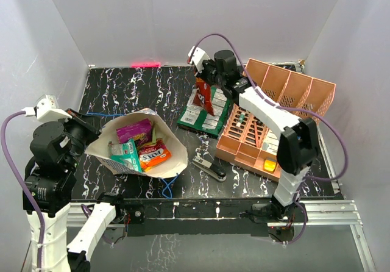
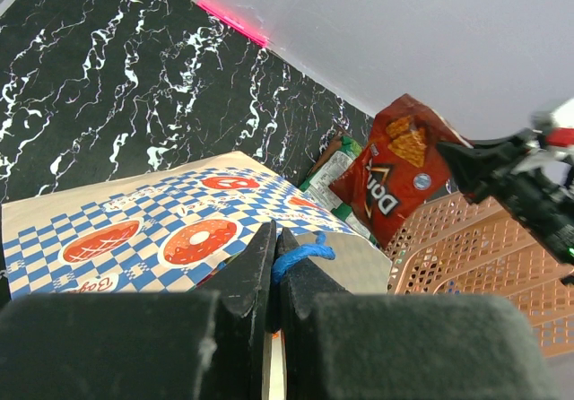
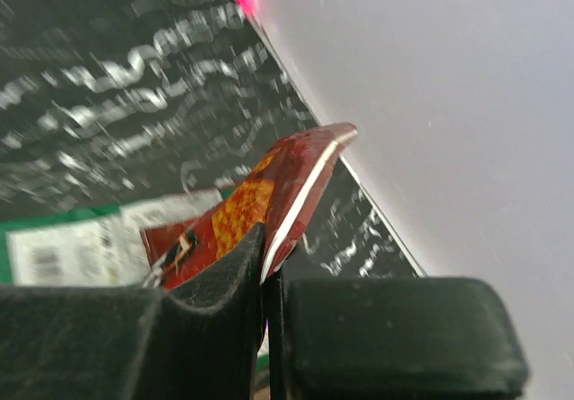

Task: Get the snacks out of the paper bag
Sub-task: Place the snack at the center of the board.

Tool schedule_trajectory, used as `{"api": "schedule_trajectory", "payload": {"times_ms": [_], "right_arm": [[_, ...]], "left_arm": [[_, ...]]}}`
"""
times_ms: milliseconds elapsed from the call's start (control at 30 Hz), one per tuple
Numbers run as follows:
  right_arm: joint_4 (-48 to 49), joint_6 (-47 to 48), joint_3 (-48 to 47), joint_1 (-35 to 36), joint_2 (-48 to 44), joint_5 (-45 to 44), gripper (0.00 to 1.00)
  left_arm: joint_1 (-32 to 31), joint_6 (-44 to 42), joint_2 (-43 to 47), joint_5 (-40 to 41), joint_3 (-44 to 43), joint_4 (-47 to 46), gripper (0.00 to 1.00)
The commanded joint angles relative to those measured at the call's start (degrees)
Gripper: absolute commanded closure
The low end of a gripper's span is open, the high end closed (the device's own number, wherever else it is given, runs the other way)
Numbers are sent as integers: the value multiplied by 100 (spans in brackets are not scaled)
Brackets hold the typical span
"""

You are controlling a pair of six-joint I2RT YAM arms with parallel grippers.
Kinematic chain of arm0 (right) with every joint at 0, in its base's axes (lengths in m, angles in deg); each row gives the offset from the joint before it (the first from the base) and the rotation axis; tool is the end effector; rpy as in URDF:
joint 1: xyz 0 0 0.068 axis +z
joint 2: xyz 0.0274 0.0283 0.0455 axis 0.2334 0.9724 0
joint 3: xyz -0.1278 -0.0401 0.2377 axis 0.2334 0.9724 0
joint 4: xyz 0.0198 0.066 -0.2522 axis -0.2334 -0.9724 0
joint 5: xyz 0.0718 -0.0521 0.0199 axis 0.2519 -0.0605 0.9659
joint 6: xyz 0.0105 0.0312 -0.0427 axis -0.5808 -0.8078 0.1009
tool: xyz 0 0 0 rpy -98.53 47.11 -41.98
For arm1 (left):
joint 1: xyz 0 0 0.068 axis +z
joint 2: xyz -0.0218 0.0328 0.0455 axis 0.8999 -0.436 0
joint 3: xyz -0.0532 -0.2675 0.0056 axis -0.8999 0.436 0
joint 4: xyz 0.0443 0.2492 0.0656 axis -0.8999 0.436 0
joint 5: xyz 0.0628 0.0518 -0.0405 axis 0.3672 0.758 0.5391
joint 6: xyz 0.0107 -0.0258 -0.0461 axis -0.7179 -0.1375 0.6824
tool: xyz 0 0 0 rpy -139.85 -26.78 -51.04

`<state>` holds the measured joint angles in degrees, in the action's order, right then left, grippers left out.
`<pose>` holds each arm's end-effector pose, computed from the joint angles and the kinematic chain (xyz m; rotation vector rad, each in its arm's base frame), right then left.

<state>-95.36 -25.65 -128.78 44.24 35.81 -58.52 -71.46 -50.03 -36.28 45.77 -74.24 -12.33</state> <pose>0.3598 0.2202 0.3577 -1.0454 1.5547 0.1394 0.0707 -0.0029 0.4623 -0.5421 1.6214 -0.4130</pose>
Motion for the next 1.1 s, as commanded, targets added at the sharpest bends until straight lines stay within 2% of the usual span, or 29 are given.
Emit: {"api": "schedule_trajectory", "payload": {"times_ms": [0, 167, 433, 633, 833, 967, 1067], "right_arm": [[-638, 1434, -1067, -112, 531, -561, 93], [-679, 1812, -826, -146, 397, -1083, 93], [-718, 1861, -529, -483, -242, -1425, 93], [-1071, 1620, -496, -390, -359, -1664, 93], [-363, 1239, 591, 237, 294, -1535, 93], [-239, 960, 778, 667, 930, -1415, 93], [-140, 571, 800, 814, 1148, -1003, 93]], "left_arm": [[-16, -110, -44, -74, -323, -78, 100], [-16, -132, -40, -40, -320, -73, 100], [-16, -145, -21, -9, -298, -89, 100], [-15, -186, -14, 31, -299, -34, 100], [-11, -185, -55, -5, -383, -6, 100], [-15, -234, -76, 17, -497, 31, 100], [-16, -273, -113, 52, -549, 53, 100]]}}
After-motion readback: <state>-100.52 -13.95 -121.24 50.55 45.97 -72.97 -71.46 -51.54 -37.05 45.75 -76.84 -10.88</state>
